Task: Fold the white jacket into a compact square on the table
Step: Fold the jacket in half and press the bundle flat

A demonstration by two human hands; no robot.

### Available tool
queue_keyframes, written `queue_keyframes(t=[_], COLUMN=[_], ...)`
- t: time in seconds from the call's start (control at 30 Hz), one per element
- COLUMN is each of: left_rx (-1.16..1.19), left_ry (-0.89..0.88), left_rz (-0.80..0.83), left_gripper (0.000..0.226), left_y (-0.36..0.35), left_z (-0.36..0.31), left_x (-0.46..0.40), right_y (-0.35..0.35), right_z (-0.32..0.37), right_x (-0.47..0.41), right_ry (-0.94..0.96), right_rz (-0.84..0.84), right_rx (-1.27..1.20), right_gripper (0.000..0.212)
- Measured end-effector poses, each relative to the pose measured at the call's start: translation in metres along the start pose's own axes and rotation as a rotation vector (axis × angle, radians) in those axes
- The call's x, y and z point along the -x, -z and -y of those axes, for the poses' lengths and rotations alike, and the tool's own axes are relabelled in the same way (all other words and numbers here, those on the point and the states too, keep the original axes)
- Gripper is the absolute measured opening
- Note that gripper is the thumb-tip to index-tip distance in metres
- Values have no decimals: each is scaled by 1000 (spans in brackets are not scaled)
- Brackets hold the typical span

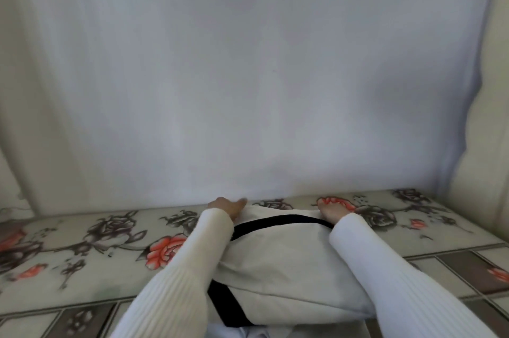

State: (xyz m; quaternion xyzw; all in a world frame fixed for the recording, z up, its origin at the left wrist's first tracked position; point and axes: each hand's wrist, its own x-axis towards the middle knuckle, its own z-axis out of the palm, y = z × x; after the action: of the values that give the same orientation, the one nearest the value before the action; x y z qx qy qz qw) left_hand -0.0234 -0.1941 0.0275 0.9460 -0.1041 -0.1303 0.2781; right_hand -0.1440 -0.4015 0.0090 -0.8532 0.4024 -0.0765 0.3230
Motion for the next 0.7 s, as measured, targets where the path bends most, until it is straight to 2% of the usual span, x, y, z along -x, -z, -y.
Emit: queue_keyframes(t=[0.07, 0.13, 0.2, 0.3, 0.4, 0.57, 0.7], left_rx=[-37, -15, 79, 216, 315, 148, 83], left_ry=[0, -33, -49, -71, -123, -225, -188], left_rz=[9, 29, 16, -35, -179, -393, -385], left_gripper=[52, 45, 42, 35, 14, 14, 20], left_y=[-9, -13, -10, 4, 5, -30, -33], left_z=[3, 7, 11, 21, 33, 46, 46], left_x=[-5, -6, -5, -3, 10, 38, 44], right_y=[-13, -21, -19, -7, -16, -46, -48], right_z=[-5, -4, 0, 15, 18, -3, -6], right_x=[-3, -3, -1, 8, 20, 37, 36], right_ry=[0, 0, 21, 61, 101, 93, 77], right_rz=[35, 42, -26, -151, -245, -351, -310], right_rx=[-12, -2, 17, -15, -39, 34, 76], right_gripper=[26, 37, 30, 35, 32, 39, 44])
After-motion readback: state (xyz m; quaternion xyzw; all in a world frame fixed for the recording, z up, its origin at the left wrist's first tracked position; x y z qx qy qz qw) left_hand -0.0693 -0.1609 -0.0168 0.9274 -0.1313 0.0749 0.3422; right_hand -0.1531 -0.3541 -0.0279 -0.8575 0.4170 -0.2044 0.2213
